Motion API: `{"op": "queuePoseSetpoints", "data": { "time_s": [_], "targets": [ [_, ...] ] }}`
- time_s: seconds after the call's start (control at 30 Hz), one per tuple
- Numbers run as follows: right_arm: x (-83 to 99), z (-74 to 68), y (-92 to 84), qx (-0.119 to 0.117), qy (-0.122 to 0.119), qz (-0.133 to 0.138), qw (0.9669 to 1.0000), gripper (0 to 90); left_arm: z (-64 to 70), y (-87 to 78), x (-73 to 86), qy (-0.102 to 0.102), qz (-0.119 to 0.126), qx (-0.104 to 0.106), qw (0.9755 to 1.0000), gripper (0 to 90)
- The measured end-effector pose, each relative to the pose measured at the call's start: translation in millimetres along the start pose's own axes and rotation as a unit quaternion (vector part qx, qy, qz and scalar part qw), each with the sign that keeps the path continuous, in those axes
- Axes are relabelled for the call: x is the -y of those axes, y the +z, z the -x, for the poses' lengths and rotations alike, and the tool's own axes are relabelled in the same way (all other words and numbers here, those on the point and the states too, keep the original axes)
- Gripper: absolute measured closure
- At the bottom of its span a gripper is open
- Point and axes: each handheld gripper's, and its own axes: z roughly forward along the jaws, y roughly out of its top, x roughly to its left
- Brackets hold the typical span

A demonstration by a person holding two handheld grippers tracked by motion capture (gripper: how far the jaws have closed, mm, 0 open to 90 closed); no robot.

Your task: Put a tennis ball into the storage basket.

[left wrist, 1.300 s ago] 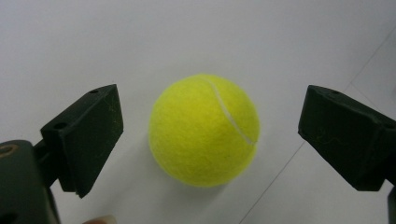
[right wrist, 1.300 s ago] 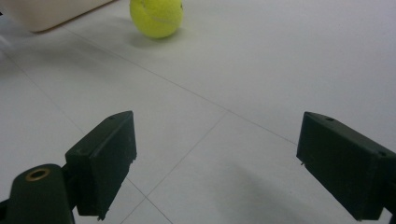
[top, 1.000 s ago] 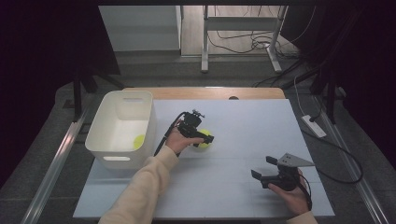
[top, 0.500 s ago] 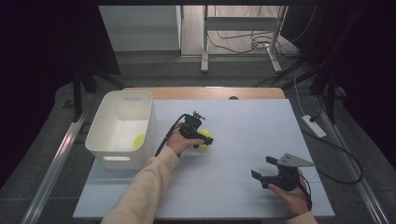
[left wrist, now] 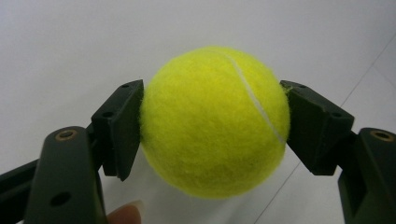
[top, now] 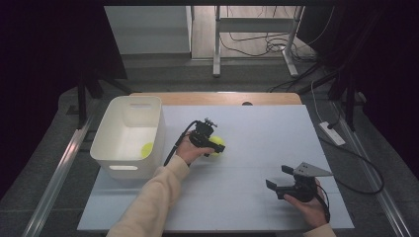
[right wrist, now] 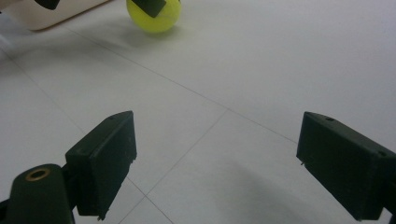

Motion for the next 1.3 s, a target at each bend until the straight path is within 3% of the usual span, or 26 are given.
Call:
{"op": "queuePoseSetpoints", "data": {
  "time_s": [0.77,1.3],
  "targets": [
    [-0.4,0.0,0.0,0.002,0.000,0.001,1.0000,12.0,4.6,-40.9,4.8,0.008,0.062,-0.005,0.9980,27.2],
    [-0.4,0.1,-0.2,0.003,-0.001,0.002,1.0000,12.1,6.4,-56.1,6.3,0.016,0.082,-0.010,0.9965,27.2]
  ]
}}
